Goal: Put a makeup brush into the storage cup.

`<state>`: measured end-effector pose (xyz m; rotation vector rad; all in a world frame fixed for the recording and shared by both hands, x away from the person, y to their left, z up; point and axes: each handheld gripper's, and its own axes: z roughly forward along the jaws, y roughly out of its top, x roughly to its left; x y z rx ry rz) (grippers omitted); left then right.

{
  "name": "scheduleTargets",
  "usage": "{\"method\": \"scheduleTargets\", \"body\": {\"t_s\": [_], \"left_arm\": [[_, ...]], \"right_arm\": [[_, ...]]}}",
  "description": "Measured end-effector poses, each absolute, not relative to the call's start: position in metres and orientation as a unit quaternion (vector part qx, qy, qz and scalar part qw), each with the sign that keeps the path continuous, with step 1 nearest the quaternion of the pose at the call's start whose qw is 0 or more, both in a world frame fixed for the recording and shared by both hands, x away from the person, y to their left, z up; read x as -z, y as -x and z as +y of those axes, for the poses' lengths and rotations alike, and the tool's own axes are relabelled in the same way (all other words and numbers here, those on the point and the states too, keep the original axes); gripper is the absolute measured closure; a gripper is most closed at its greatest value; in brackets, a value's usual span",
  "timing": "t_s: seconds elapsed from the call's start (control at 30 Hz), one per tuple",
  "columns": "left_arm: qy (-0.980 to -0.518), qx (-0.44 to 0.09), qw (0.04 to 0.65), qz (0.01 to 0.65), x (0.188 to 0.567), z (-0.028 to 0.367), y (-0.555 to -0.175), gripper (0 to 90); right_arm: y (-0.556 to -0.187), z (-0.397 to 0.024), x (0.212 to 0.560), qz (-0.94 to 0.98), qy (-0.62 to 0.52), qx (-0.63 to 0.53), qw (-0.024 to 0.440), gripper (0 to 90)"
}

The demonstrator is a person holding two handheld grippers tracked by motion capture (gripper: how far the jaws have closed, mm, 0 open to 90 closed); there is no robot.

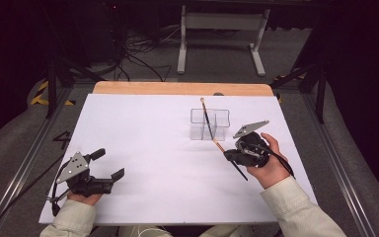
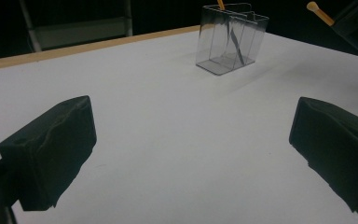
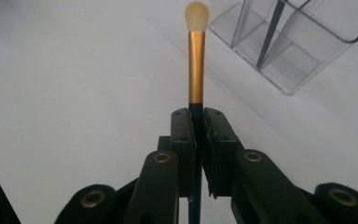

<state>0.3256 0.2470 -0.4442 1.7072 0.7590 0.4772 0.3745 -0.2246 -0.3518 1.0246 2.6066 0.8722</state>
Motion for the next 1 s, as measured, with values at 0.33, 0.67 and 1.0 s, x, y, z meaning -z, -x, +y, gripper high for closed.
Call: {"method": "scheduleTargets", "body": {"t_s": [0.33,0.67,1.0], "left_arm": [[-0.727,-0.203,0.571,0.324,0.444,0.247,-0.326,1.2],[-0.727,-0.203,0.571,0.324,0.444,0.247,-0.326,1.2],[-0.727,-0.203,0.571,0.324,0.444,0.247,-0.326,1.2]], "right_arm": [[-0.369,-0.225,0.343,0.87,-0.331,-0.338,0.14,83.7],[-0.365,-0.231,0.336,0.844,-0.32,-0.396,0.169,83.7],[-0.361,-0.234,0.332,0.819,-0.314,-0.439,0.197,83.7]]}}
